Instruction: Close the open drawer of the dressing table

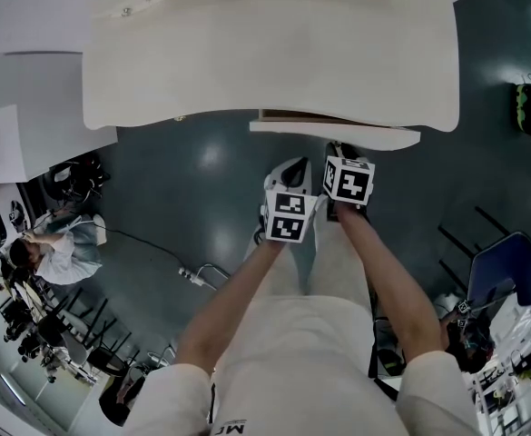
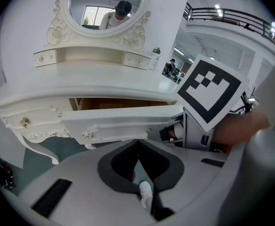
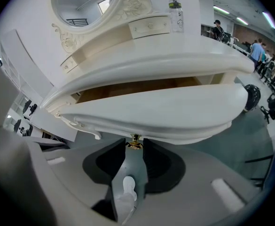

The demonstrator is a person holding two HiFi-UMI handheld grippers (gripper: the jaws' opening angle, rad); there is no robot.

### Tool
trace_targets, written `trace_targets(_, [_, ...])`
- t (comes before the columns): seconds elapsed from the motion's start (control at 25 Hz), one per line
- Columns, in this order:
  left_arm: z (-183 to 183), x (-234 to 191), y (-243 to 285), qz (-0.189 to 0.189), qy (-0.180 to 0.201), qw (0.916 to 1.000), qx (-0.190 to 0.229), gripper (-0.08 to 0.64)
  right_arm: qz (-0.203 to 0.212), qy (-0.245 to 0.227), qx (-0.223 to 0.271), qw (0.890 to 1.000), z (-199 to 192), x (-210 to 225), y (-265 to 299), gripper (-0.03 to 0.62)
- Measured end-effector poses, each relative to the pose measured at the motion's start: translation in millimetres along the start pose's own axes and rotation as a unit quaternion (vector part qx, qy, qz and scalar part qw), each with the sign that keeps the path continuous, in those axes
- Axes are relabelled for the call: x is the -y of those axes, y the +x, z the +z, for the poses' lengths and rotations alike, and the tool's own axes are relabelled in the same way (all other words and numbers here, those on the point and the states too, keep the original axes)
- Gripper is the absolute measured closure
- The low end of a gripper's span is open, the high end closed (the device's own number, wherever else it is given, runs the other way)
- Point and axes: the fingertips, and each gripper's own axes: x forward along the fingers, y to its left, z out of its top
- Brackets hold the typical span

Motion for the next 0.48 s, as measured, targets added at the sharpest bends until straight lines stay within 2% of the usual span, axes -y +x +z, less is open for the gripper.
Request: trace_targets(0.48, [5,-3,6,0.0,-0.001,1.0,-0.003,0.551,0.004,-0.004,0.009,1.0,13,0,5,0.477])
